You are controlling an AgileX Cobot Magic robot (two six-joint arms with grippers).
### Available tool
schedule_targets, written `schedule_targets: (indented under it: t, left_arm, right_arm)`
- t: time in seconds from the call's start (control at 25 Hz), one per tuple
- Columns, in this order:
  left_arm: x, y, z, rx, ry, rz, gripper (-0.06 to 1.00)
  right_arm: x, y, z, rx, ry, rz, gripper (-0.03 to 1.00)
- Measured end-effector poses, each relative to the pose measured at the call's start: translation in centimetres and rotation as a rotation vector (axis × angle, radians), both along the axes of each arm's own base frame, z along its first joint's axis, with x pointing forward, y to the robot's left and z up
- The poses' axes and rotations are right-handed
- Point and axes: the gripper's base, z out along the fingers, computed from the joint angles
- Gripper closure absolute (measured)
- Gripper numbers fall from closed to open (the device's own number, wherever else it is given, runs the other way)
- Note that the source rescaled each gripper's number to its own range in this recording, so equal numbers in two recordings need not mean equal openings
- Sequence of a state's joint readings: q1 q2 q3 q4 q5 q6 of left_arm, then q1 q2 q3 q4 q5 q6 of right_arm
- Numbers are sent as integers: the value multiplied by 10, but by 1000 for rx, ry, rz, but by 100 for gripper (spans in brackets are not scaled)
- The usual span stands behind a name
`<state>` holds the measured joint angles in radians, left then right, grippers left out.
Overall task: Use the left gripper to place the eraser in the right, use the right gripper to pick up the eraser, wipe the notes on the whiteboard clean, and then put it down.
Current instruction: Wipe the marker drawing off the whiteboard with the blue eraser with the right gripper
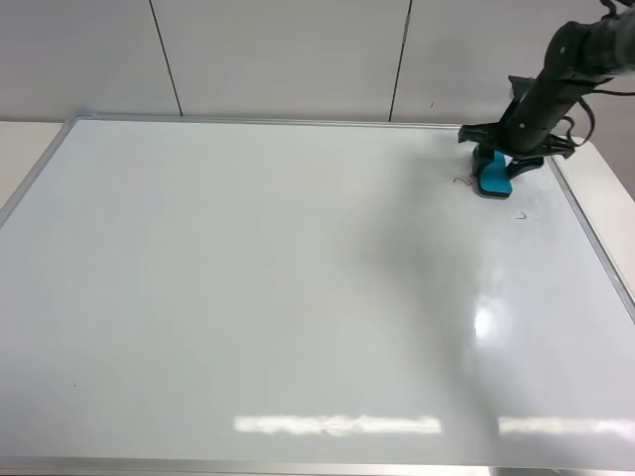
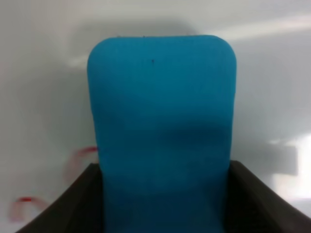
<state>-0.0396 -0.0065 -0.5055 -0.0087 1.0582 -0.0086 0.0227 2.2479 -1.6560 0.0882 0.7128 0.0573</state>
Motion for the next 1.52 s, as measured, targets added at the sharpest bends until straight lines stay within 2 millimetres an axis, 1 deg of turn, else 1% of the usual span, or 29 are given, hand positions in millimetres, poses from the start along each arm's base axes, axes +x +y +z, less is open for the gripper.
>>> schedule_targets:
  t: [0.08, 0.12, 0.32, 0.4, 0.48, 0.6, 0.68, 0.8, 0.88, 1.04, 1.12, 1.2, 1.36, 1.44, 1.52]
  left_arm:
    - [0, 0, 0, 0, 0, 0, -6]
    - [0, 0, 0, 0, 0, 0, -6]
    - [0, 0, 0, 0, 0, 0, -6]
    - [0, 0, 0, 0, 0, 0, -6]
    - [0, 0, 0, 0, 0, 0, -6]
    - [0, 0, 0, 0, 0, 0, -6]
    - [0, 0, 0, 0, 0, 0, -6]
    - [0, 0, 0, 0, 0, 0, -6]
    - [0, 0, 0, 0, 0, 0, -6]
    - [0, 0, 0, 0, 0, 0, -6]
    - [0, 0, 0, 0, 0, 0, -6]
    - [0, 0, 0, 0, 0, 0, -6]
    - [0, 0, 0, 0, 0, 0, -6]
    - [0, 0, 0, 0, 0, 0, -6]
    - [0, 0, 0, 0, 0, 0, -6]
  right_arm:
    - [1, 25, -1, 11, -18, 63, 96]
    - [1, 25, -1, 11, -18, 63, 96]
    - [5, 83, -5, 12, -30, 210, 96]
    - [5, 101, -7, 12, -35, 262, 96]
    - [4, 112, -9, 10, -35, 297, 96]
    - [4, 113, -8, 5, -37, 309, 96]
    - [5, 109, -8, 3, -33, 305, 96]
    - [9, 95, -8, 13, -31, 268, 96]
    - [13, 74, -8, 4, -32, 230, 96]
    - [20, 17, -8, -52, -32, 130, 96]
    - [21, -3, -8, -74, -26, 91, 96]
    - [21, -19, -8, -99, -18, 71, 96]
    - [19, -40, -4, -138, -11, 50, 96]
    - [18, -45, -2, -152, -2, 49, 96]
    - [17, -44, 0, -153, 2, 50, 96]
